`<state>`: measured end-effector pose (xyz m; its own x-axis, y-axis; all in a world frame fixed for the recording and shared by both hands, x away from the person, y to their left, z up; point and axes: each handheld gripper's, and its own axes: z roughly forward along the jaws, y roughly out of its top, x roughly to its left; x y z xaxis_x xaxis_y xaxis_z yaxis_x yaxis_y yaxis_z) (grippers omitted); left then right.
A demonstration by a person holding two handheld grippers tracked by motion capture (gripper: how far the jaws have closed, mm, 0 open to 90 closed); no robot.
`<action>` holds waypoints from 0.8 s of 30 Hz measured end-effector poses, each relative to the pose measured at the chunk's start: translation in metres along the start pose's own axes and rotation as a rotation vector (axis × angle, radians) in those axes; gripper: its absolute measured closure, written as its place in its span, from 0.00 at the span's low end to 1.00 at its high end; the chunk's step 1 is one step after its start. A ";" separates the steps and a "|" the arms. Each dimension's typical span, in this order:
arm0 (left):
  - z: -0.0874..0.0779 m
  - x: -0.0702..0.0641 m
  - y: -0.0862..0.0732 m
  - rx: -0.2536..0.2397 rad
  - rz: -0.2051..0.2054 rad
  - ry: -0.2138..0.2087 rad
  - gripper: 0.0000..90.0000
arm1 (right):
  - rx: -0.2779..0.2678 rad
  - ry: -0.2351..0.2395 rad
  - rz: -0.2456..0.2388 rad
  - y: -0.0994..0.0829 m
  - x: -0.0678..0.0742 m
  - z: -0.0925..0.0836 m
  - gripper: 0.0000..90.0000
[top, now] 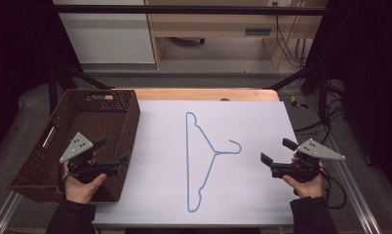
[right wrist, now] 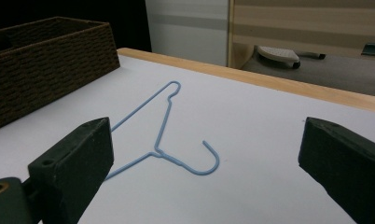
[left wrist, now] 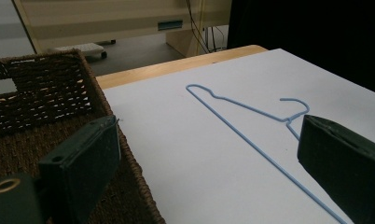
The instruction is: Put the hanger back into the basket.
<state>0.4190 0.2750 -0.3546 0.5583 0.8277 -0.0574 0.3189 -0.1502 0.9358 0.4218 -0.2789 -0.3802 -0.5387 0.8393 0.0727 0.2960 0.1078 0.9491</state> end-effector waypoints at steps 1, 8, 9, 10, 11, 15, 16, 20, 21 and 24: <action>0.000 -0.001 0.000 0.001 0.002 0.002 0.06 | 0.000 0.002 -0.001 0.000 0.000 0.000 0.04; 0.002 -0.008 0.002 0.000 0.005 -0.014 0.06 | 0.000 0.002 0.004 0.000 0.000 0.000 0.04; 0.002 -0.010 0.002 0.001 0.011 -0.018 0.06 | 0.001 0.001 0.005 0.000 0.000 0.000 0.04; 0.003 -0.012 0.002 0.002 0.011 -0.021 0.07 | 0.001 -0.001 0.000 0.000 0.000 0.000 0.04; 0.005 -0.014 0.002 0.001 0.014 -0.022 0.07 | 0.002 -0.002 0.002 0.000 0.001 0.001 0.04; 0.010 -0.023 0.002 0.015 0.025 -0.036 0.07 | 0.009 -0.005 -0.001 0.000 0.002 0.001 0.04; 0.011 -0.026 0.002 0.017 0.027 -0.039 0.07 | 0.008 -0.004 -0.002 0.000 0.002 0.002 0.04; 0.018 -0.036 0.000 0.037 0.044 -0.054 0.07 | 0.006 0.000 0.001 0.000 0.003 0.002 0.04; 0.021 -0.039 0.000 0.047 0.049 -0.057 0.07 | 0.006 0.000 0.001 0.000 0.003 0.002 0.04; 0.026 -0.046 -0.002 0.062 0.051 -0.072 0.08 | 0.011 -0.001 0.000 0.000 0.004 0.003 0.04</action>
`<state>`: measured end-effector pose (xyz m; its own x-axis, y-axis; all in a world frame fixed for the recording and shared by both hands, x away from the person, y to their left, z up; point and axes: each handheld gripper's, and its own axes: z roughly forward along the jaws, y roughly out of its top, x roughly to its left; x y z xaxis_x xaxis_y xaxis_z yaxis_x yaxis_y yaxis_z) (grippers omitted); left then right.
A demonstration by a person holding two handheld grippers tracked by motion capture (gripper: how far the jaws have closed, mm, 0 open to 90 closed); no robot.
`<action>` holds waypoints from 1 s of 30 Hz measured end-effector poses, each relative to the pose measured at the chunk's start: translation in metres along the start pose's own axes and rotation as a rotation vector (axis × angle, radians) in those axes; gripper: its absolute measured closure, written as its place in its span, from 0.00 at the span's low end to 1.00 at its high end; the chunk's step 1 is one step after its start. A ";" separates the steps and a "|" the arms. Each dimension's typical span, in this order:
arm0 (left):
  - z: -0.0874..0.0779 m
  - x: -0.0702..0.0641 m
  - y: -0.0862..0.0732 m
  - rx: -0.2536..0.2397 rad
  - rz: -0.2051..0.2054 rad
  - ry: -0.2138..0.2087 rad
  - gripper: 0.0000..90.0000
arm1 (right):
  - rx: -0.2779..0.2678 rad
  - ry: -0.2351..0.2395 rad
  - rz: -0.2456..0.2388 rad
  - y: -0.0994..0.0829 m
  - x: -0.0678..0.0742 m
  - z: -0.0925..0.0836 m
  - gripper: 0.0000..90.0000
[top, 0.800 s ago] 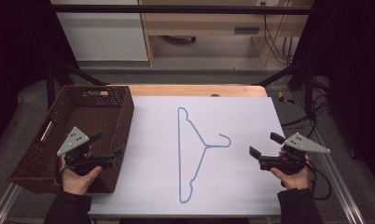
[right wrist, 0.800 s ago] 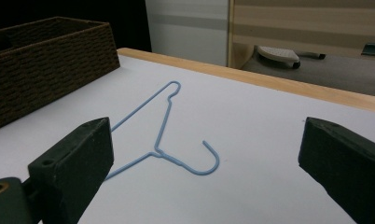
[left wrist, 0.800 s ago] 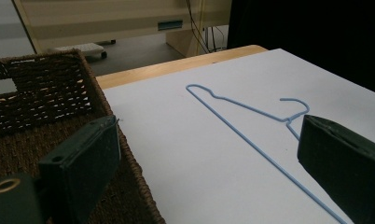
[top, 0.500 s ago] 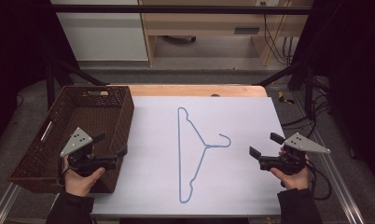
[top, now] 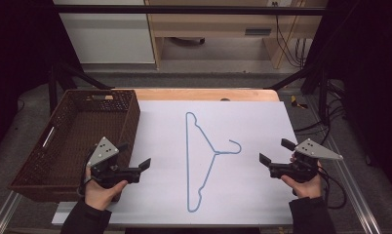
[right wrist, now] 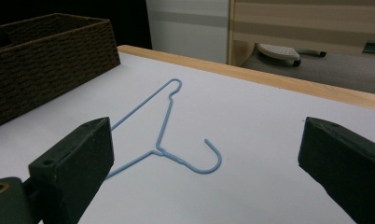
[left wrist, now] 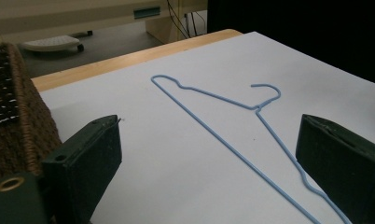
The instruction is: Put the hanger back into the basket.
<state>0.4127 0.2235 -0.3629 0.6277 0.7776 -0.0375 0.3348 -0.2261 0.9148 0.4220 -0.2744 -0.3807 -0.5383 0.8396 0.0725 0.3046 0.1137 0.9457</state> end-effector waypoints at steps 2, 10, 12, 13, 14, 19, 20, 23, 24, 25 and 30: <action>0.003 -0.003 -0.001 0.009 0.006 -0.009 0.08 | 0.001 0.001 -0.003 0.000 0.000 0.000 0.05; 0.017 -0.019 -0.003 0.048 0.015 -0.031 0.09 | 0.009 0.002 -0.008 -0.001 0.002 0.003 0.05; 0.021 -0.023 -0.003 0.060 0.016 -0.037 0.09 | 0.014 0.003 -0.006 -0.001 0.003 0.004 0.05; 0.023 -0.024 -0.004 0.065 0.018 -0.042 0.09 | 0.014 0.006 -0.009 -0.002 0.003 0.004 0.05; 0.026 -0.026 -0.004 0.071 0.021 -0.046 0.09 | 0.016 0.007 -0.012 -0.002 0.003 0.005 0.05; 0.035 -0.034 -0.004 0.092 0.028 -0.063 0.10 | 0.033 0.011 -0.022 -0.004 0.005 0.009 0.05; 0.037 -0.036 -0.003 0.093 0.027 -0.064 0.10 | 0.036 0.015 -0.020 -0.004 0.006 0.010 0.05; 0.043 -0.040 -0.002 0.103 0.023 -0.073 0.10 | 0.045 0.016 -0.022 -0.005 0.007 0.011 0.05; 0.045 -0.042 -0.001 0.102 0.020 -0.077 0.10 | 0.047 0.017 -0.025 -0.005 0.007 0.011 0.05; 0.048 -0.043 -0.001 0.106 0.019 -0.080 0.11 | 0.048 0.018 -0.025 -0.005 0.007 0.011 0.05; 0.067 -0.054 0.006 0.123 0.029 -0.099 0.11 | 0.040 0.017 -0.017 -0.004 0.006 0.009 0.05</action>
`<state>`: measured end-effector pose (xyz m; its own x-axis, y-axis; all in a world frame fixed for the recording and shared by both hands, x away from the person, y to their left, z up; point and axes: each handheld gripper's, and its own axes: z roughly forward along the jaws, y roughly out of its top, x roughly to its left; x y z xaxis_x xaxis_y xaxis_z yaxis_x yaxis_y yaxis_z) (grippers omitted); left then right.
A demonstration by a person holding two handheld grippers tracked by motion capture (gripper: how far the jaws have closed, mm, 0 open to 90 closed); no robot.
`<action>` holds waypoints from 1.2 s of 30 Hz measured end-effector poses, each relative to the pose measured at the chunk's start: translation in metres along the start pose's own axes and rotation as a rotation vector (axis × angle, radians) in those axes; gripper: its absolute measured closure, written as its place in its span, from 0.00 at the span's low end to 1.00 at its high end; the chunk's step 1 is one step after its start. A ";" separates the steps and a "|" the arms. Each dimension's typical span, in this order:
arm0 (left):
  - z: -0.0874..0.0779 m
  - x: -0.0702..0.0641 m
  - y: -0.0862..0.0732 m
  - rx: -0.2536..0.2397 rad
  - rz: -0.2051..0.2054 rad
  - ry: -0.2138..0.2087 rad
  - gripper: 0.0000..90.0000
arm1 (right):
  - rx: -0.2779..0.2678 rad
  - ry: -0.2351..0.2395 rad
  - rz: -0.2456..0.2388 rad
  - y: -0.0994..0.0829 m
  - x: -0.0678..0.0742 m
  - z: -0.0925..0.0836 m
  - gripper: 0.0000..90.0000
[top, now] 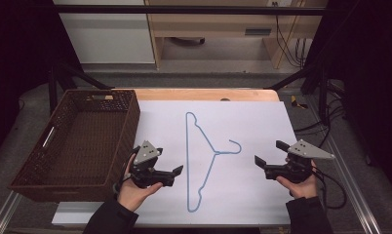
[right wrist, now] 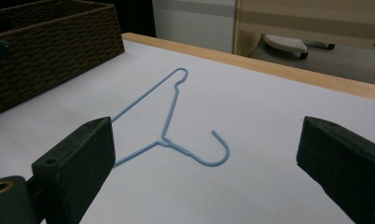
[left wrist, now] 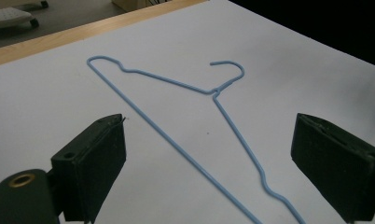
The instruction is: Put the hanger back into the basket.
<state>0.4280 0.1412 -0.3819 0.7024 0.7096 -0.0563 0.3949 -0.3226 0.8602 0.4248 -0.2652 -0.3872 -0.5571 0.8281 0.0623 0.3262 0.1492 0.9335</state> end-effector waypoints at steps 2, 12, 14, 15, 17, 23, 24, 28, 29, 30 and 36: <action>0.007 -0.002 0.003 0.006 -0.001 -0.008 0.11 | 0.000 0.003 -0.004 0.000 0.000 0.000 0.05; 0.046 -0.017 0.013 0.053 0.012 -0.035 0.12 | 0.006 0.008 -0.010 -0.001 -0.001 0.001 0.05; 0.052 -0.019 0.013 0.062 0.016 -0.033 0.12 | 0.004 0.008 -0.004 -0.001 -0.001 0.000 0.05; 0.055 -0.020 0.013 0.070 0.018 -0.031 0.12 | 0.003 0.007 -0.005 0.000 -0.002 0.000 0.05; 0.063 -0.022 0.013 0.086 0.016 -0.032 0.12 | 0.001 0.005 -0.002 0.000 -0.002 -0.001 0.05; 0.082 -0.026 0.010 0.124 0.020 -0.036 0.14 | 0.000 0.002 0.000 0.000 -0.003 -0.001 0.05; 0.086 -0.027 0.009 0.135 0.023 -0.033 0.14 | 0.000 0.000 0.001 0.000 -0.003 -0.001 0.05; 0.098 -0.030 0.007 0.168 0.037 -0.028 0.17 | 0.000 -0.002 0.000 0.000 -0.004 -0.001 0.05; 0.100 -0.031 0.007 0.171 0.037 -0.030 0.19 | -0.003 -0.003 0.005 0.000 -0.004 -0.001 0.05; 0.104 -0.033 0.006 0.179 0.038 -0.035 0.20 | -0.004 -0.004 0.005 0.000 -0.004 -0.002 0.05; 0.120 -0.040 0.003 0.220 0.058 -0.027 0.25 | -0.007 -0.005 0.008 0.000 -0.005 -0.002 0.05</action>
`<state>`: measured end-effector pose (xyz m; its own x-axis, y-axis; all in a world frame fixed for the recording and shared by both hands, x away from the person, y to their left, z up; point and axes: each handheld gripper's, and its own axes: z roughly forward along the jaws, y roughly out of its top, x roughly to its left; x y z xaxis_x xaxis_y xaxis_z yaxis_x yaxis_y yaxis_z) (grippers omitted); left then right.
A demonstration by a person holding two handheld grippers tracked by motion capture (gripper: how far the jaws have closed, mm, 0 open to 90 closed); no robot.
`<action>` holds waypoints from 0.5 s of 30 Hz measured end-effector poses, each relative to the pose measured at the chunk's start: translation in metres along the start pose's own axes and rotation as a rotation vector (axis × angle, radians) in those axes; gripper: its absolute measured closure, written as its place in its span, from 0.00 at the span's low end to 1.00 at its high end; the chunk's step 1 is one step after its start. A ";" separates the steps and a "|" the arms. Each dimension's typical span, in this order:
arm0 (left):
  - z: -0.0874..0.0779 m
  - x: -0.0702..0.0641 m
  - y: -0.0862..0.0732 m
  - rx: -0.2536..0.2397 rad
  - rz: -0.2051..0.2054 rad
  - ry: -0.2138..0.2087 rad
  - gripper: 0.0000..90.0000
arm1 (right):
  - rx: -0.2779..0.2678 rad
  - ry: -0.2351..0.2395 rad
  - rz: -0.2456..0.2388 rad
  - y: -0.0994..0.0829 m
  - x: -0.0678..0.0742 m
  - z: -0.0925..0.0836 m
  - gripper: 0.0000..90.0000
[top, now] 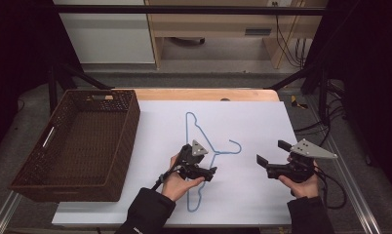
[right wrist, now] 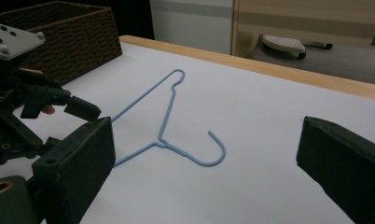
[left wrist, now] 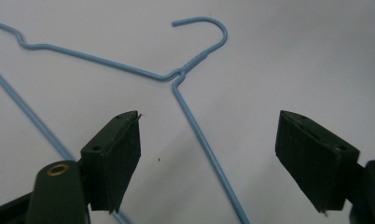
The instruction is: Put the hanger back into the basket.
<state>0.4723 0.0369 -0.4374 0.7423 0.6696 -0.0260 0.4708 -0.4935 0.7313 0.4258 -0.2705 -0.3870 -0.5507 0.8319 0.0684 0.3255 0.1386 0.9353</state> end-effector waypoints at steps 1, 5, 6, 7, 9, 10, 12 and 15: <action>0.003 -0.001 0.000 0.010 0.001 0.002 0.26 | 0.001 -0.001 0.000 0.000 0.000 0.000 0.06; 0.013 -0.004 -0.001 0.038 -0.006 0.006 0.32 | 0.003 -0.004 0.005 -0.001 -0.001 0.001 0.05; 0.015 -0.004 -0.001 0.047 -0.006 0.002 0.34 | 0.004 -0.005 0.009 -0.001 -0.001 0.001 0.06; 0.018 -0.005 -0.002 0.047 -0.012 0.002 0.35 | 0.002 -0.004 0.006 -0.001 -0.001 0.000 0.06; 0.021 -0.006 -0.003 0.059 -0.013 0.003 0.39 | -0.001 -0.004 0.010 -0.001 -0.001 0.000 0.06; 0.024 -0.007 -0.003 0.067 -0.019 0.008 0.41 | 0.000 -0.006 0.008 -0.001 -0.002 0.000 0.06; 0.028 -0.008 -0.004 0.075 -0.027 0.013 0.44 | 0.002 -0.003 0.009 -0.001 -0.001 0.001 0.06; 0.032 -0.011 -0.005 0.096 -0.038 0.035 0.49 | 0.007 -0.004 0.006 -0.002 -0.001 0.002 0.06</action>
<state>0.4774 0.0141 -0.4629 0.7066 0.7071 -0.0272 0.5429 -0.5170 0.6618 0.4273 -0.2703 -0.3892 -0.5455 0.8349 0.0730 0.3347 0.1372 0.9323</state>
